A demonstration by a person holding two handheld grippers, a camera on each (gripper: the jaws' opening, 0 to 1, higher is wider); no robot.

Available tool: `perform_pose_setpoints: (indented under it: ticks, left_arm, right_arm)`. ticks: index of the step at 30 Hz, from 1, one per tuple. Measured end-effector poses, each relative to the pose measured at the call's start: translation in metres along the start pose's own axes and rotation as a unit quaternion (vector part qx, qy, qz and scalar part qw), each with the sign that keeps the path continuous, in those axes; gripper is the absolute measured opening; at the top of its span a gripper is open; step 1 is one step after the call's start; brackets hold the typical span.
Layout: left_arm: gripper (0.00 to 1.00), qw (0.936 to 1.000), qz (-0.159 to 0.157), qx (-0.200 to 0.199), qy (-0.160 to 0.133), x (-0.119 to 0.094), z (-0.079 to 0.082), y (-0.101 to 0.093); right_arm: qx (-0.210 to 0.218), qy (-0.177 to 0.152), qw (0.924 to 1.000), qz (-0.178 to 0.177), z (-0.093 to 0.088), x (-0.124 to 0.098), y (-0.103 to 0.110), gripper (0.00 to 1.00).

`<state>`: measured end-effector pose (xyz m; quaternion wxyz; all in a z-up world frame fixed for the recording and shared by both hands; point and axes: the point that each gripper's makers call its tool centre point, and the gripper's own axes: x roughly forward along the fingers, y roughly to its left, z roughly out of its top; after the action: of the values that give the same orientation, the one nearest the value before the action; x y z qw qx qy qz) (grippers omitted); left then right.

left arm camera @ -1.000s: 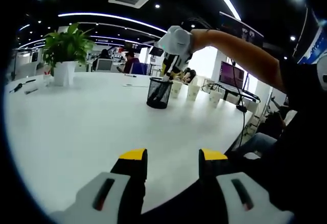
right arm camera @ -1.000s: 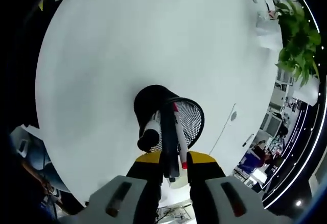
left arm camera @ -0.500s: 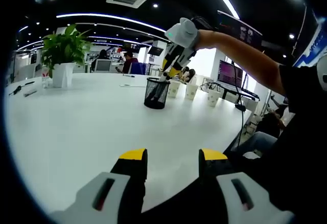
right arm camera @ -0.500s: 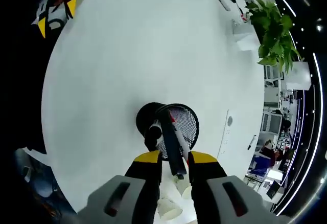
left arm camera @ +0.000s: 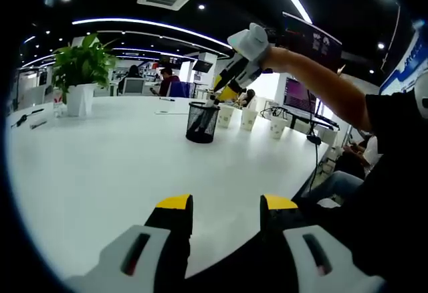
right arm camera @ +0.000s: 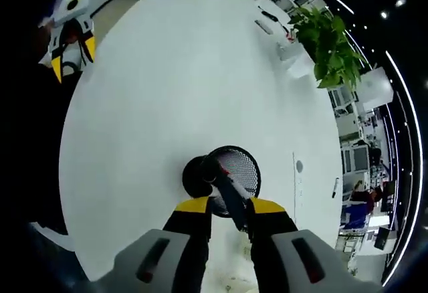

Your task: Place the scattered laser pointers and whiteboard markers into the pen holder and stack the scattered paper cups together

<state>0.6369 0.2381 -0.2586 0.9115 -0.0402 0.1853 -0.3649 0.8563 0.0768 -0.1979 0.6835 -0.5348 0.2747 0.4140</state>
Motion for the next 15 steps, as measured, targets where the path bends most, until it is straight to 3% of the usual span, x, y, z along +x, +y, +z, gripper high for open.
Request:
perform_pose_setpoints:
  ticks: [10,15]
  left_arm:
    - [0.42,1.0,-0.002,0.001,0.002,0.002,0.001,-0.001]
    - [0.42,1.0,-0.003,0.003,0.004,0.001,0.001,-0.001]
  right_arm:
    - [0.067,-0.079,0.9927,-0.061,0.006,-0.011,-0.013,0.24]
    - [0.087,-0.106,0.9881,-0.069,0.007,-0.014,-0.011,0.24]
